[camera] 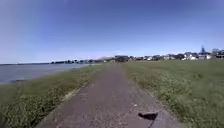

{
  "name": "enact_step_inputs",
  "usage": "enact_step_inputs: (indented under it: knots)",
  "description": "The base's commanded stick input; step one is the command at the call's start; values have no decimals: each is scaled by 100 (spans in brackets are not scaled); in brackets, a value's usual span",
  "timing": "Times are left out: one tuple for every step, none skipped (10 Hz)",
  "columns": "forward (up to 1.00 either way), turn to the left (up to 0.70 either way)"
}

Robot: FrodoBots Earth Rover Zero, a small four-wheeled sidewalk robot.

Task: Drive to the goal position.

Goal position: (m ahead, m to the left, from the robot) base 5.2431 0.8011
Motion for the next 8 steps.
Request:
enact_step_inputs:
  knots:
    - [70, 0]
    - [70, 0]
    - [70, 0]
    - [70, 0]
    - [70, 0]
    - [70, 0]
    - [70, 0]
    - [70, 0]
